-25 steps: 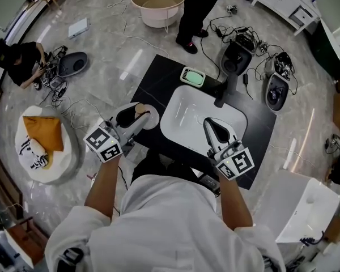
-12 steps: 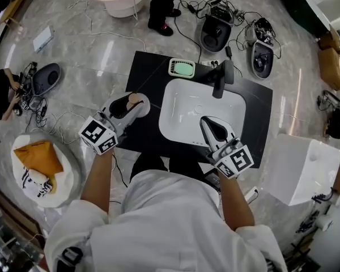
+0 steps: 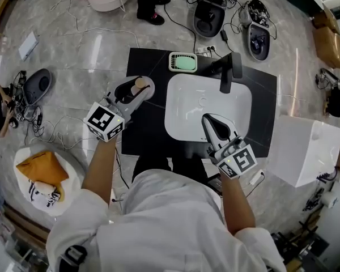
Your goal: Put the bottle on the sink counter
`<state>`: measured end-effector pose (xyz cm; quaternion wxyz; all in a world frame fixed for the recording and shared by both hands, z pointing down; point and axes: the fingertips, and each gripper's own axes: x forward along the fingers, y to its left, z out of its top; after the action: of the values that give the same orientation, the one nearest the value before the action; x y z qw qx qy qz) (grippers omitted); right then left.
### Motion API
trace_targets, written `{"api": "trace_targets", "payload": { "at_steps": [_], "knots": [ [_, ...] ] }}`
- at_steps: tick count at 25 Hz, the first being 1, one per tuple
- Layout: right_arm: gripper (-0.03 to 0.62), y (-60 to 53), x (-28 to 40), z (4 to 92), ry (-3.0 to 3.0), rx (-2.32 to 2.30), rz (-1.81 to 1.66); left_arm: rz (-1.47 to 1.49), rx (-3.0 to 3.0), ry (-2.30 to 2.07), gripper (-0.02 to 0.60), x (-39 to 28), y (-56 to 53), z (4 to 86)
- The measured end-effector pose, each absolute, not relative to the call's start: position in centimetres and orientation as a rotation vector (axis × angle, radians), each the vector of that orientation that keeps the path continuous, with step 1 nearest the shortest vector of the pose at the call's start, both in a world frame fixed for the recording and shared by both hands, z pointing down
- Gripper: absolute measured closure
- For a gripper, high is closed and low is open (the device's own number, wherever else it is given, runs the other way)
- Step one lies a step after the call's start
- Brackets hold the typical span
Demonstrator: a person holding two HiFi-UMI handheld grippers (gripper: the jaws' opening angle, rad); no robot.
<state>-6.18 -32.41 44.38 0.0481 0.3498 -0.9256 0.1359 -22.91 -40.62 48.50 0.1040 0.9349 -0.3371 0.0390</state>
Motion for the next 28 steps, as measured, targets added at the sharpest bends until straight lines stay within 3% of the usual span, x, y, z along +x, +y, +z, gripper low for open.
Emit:
{"api": "trace_targets", "payload": {
  "at_steps": [28],
  "knots": [
    [0.579,-37.6,-5.8,50.0,-2.612,1.343,0.437,0.229,2.724,-1.063,0.433,-24.6,-50.6,59.2]
  ]
}}
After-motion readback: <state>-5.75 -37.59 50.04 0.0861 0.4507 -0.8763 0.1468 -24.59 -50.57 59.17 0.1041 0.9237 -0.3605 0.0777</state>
